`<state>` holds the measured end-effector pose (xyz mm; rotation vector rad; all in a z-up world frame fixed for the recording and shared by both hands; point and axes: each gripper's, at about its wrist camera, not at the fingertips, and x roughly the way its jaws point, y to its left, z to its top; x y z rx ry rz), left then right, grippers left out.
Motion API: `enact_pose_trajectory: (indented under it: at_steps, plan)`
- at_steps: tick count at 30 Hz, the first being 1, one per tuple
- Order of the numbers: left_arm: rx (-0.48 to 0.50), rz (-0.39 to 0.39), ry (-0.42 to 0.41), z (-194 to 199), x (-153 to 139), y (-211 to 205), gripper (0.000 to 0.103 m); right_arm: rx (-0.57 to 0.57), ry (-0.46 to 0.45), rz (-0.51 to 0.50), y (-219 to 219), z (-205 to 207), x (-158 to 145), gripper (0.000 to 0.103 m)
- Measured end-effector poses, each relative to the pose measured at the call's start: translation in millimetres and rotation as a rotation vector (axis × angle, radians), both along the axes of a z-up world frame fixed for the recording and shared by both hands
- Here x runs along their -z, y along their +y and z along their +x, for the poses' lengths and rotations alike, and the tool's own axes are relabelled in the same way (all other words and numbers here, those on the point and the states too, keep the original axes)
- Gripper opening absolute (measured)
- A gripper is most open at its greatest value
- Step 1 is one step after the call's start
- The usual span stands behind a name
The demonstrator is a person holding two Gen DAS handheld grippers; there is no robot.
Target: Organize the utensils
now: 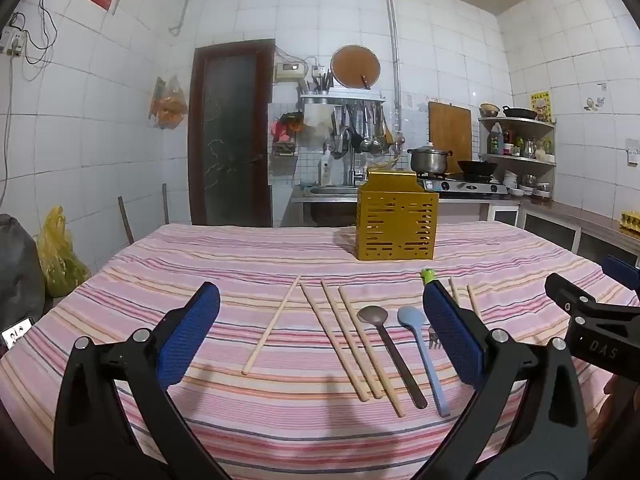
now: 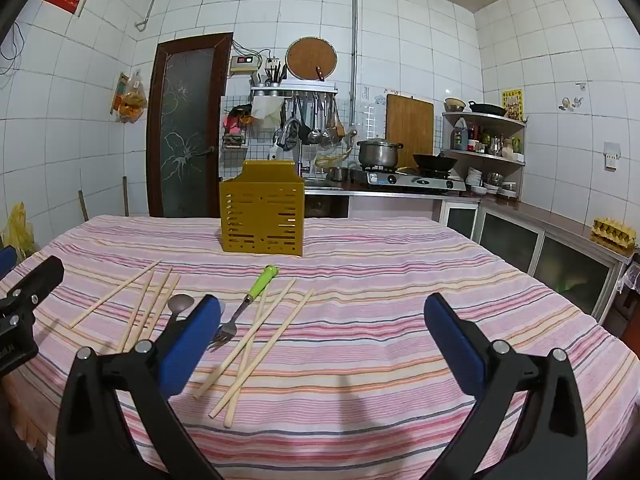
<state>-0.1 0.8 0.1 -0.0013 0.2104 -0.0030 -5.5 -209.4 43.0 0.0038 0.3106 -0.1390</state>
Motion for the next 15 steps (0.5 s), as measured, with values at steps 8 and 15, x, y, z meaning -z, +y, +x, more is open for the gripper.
enact_pose_trajectory:
  at_steps: [8, 15]
  plan:
    - [-0.001, 0.001, 0.009, 0.2, 0.0, -0.1, 0.098, 0.000, -0.005, -0.007, 0.5, 0.0, -0.1, 0.099]
    - [-0.001, 0.004, 0.010, 0.0, 0.0, -0.4, 0.098, 0.000, -0.005, -0.008, 0.0, 0.5, 0.1, 0.099]
